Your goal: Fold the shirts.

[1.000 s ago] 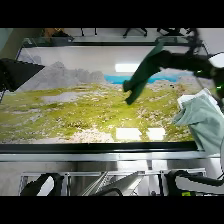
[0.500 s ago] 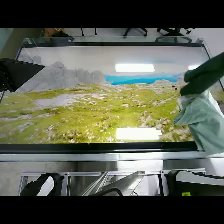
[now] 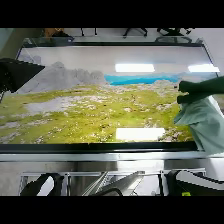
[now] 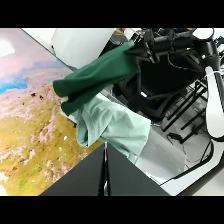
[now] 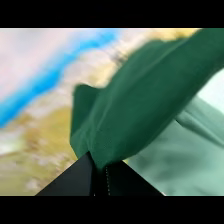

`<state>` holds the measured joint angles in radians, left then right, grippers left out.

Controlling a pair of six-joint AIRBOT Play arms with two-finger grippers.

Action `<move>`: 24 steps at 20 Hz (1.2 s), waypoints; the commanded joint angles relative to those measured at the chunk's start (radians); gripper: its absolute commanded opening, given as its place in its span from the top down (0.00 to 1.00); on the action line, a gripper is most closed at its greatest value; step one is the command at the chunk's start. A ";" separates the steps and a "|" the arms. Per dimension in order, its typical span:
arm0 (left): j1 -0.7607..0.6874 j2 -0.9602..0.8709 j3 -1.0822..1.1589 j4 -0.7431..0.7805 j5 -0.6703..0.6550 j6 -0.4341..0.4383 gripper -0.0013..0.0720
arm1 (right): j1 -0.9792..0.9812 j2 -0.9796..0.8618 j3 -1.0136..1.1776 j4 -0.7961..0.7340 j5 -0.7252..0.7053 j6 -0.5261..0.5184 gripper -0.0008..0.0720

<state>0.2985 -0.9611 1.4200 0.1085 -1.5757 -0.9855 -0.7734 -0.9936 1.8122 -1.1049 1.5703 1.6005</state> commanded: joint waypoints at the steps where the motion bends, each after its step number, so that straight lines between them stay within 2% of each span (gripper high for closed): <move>1: -0.001 0.000 0.000 0.004 -0.013 0.008 0.96 | -0.003 0.047 -0.059 -0.321 0.219 0.129 0.96; 4: -0.001 0.000 0.000 0.004 -0.025 0.010 0.96 | -0.003 0.089 -0.203 -0.380 0.218 0.185 0.97; 9: -0.001 0.000 0.000 0.004 -0.069 0.009 0.96 | -0.003 0.144 -0.466 -0.505 0.196 0.188 0.96; 10: -0.001 0.000 0.000 0.004 -0.072 0.009 0.96 | -0.003 0.142 -0.499 -0.526 0.183 0.179 0.83; 11: -0.001 0.000 0.000 0.004 -0.073 0.009 0.96 | -0.003 0.134 -0.518 -0.536 0.180 0.180 0.40; 12: -0.001 0.000 0.000 0.004 -0.073 0.009 0.96 | -0.003 0.121 -0.520 -0.536 0.180 0.180 0.14; 13: -0.001 -0.002 0.000 0.004 -0.071 0.009 0.96 | -0.003 0.113 -0.518 -0.534 0.181 0.179 0.12; 17: -0.001 -0.028 0.000 0.001 -0.071 0.008 0.96 | 0.000 0.093 -0.431 -0.478 0.120 0.179 0.12; 18: -0.001 -0.037 0.000 0.000 -0.071 0.008 0.96 | 0.000 0.093 -0.391 -0.412 0.072 0.179 0.13; 19: -0.001 -0.047 0.000 -0.005 -0.071 0.008 0.96 | 0.000 0.093 -0.351 -0.314 0.017 0.179 0.19; 20: -0.001 -0.056 0.000 -0.008 -0.071 0.006 0.96 | 0.000 0.096 -0.322 -0.203 -0.035 0.179 0.46; 21: -0.001 -0.065 0.000 -0.007 -0.071 -0.008 0.96 | 0.000 0.100 -0.302 -0.072 -0.089 0.163 0.66; 22: 0.000 -0.071 0.000 -0.006 -0.071 -0.022 0.96 | 0.003 0.108 -0.299 0.052 -0.137 0.128 0.76; 23: 0.000 -0.073 0.000 0.003 -0.070 -0.023 0.96 | 0.018 0.114 -0.300 0.145 -0.159 0.089 0.97; 24: 0.000 -0.070 0.000 0.025 -0.064 -0.025 0.96 | 0.058 0.119 -0.300 0.179 -0.164 0.070 0.96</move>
<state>0.2985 -1.0218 1.4200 0.1078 -1.6451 -0.9939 -0.7570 -0.8864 1.4857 -1.2011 1.5120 1.7378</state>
